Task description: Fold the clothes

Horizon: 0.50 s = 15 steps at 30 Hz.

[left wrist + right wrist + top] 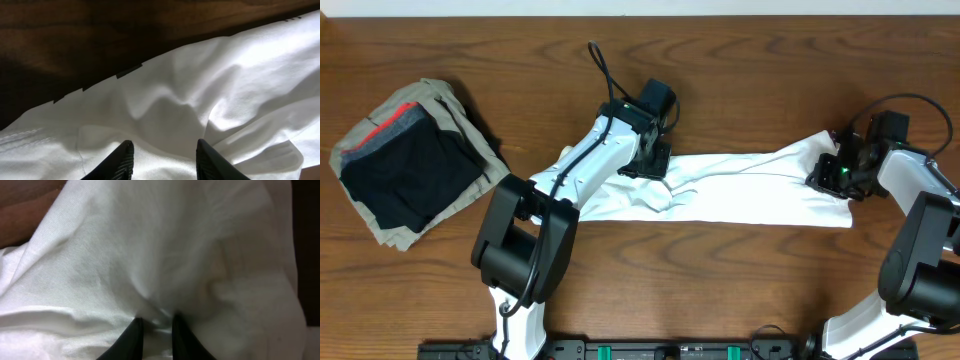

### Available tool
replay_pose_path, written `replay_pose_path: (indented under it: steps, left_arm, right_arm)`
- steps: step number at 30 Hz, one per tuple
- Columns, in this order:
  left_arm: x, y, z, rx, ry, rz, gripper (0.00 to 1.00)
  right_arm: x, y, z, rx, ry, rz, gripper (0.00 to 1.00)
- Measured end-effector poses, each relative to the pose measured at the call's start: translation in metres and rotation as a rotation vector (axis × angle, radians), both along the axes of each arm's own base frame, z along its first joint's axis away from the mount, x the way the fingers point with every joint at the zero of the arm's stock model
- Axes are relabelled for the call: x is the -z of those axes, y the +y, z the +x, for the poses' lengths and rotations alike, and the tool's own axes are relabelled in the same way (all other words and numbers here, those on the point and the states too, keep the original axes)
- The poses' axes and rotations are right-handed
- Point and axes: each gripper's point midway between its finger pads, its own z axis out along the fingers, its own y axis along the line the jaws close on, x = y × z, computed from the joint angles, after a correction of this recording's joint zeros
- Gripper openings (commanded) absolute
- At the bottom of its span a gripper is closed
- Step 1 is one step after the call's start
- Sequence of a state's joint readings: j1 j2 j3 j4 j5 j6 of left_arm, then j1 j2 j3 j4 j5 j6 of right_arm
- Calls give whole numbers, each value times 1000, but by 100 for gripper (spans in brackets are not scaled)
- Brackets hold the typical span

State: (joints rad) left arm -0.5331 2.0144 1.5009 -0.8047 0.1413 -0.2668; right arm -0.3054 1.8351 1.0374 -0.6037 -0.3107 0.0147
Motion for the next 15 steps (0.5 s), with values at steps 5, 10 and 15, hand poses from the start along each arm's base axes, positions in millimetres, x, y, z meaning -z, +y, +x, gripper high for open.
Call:
replay_pose_path:
  steps: [5, 10, 15]
  left_arm:
    - [2, 1, -2, -15, 13, 5, 41]
    - [6, 3, -6, -23, 34, 16, 41]
    - [7, 7, -12, -36, 64, 31, 41]
  right_arm:
    - [0, 0, 0, 0, 0, 0, 19]
    - [0, 0, 0, 0, 0, 0, 20]
    - [0, 0, 0, 0, 0, 0, 20]
